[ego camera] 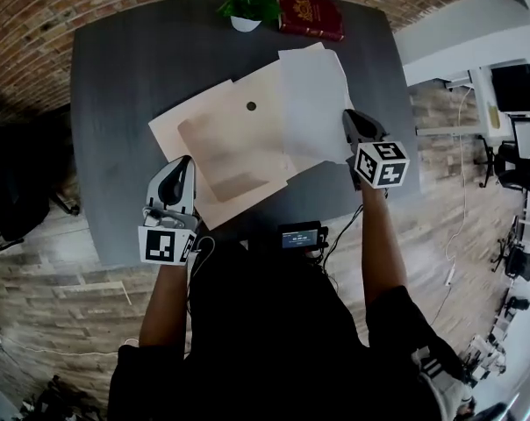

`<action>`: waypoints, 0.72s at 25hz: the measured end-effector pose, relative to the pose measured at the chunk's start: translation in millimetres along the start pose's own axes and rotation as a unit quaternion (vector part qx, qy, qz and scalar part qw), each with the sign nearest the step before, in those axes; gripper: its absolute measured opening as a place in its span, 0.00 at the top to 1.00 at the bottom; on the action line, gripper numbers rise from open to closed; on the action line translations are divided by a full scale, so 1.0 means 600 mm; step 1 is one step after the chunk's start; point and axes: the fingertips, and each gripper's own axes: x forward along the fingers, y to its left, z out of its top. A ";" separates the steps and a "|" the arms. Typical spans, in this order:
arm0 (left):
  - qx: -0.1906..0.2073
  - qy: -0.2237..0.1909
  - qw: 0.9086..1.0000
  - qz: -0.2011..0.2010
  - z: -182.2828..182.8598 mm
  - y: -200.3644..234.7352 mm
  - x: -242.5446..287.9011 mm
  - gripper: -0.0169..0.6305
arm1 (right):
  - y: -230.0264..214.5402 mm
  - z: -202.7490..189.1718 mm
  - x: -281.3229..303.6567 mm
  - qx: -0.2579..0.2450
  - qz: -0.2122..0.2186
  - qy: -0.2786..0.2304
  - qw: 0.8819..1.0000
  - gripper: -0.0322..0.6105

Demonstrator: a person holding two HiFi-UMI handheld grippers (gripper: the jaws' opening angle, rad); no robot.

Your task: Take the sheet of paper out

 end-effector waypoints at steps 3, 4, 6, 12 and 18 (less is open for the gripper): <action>0.011 -0.014 1.000 0.006 0.036 -0.012 -0.003 0.98 | 0.001 0.044 -0.044 -0.009 -0.002 -0.057 0.998 0.94; 0.014 -0.019 1.000 0.009 0.048 -0.018 -0.005 0.98 | 0.002 0.058 -0.061 -0.011 -0.002 -0.077 0.997 0.94; 0.021 -0.027 0.999 0.014 0.069 -0.036 -0.011 0.98 | 0.003 0.080 -0.098 -0.013 0.001 -0.121 0.993 0.94; 0.061 -0.048 0.996 0.036 0.121 -0.121 -0.054 0.98 | 0.028 0.091 -0.230 -0.023 0.022 -0.238 0.971 0.94; 0.084 -0.066 0.992 0.064 0.152 -0.236 -0.116 0.98 | 0.045 0.046 -0.357 -0.019 0.046 -0.320 0.946 0.94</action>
